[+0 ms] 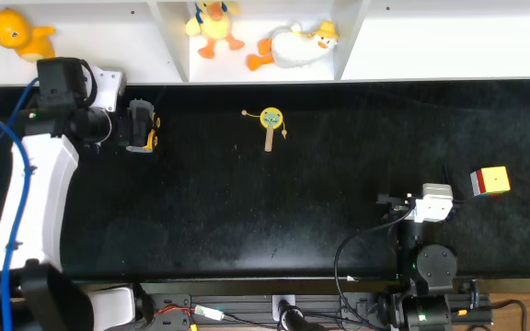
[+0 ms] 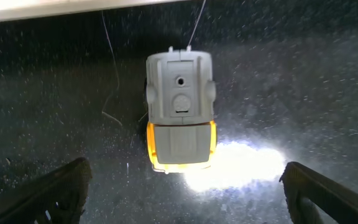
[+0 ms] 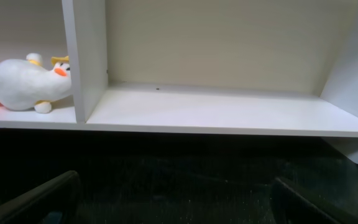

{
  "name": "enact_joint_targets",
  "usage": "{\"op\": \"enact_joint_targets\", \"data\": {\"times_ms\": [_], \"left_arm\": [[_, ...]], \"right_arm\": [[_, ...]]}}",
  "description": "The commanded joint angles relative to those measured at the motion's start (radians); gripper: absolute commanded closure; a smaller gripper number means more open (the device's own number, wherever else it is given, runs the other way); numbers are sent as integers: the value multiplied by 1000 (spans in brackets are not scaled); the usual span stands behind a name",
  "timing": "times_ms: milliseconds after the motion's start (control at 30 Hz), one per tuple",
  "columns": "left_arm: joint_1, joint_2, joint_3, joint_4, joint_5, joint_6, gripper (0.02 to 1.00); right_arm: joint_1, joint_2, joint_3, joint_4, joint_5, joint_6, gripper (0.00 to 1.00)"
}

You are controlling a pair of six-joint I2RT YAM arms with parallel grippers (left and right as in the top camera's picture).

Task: Store Toys

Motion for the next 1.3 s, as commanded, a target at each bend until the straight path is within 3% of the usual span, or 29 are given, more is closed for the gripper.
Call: {"op": "enact_joint_targets", "data": {"times_ms": [33, 400, 967, 1300], "left_arm": [[-21, 14, -32, 19, -75, -29, 18], [-36, 15, -159, 238, -75, -62, 20], [-51, 123, -196, 314, -113, -58, 88], [-51, 132, -196, 357, -116, -59, 301]], "right_arm": [[-6, -8, -12, 5, 0, 7, 5], [-6, -8, -12, 6, 0, 7, 5], [-6, -8, -12, 6, 0, 7, 5], [-6, -8, -12, 5, 0, 7, 5]]}}
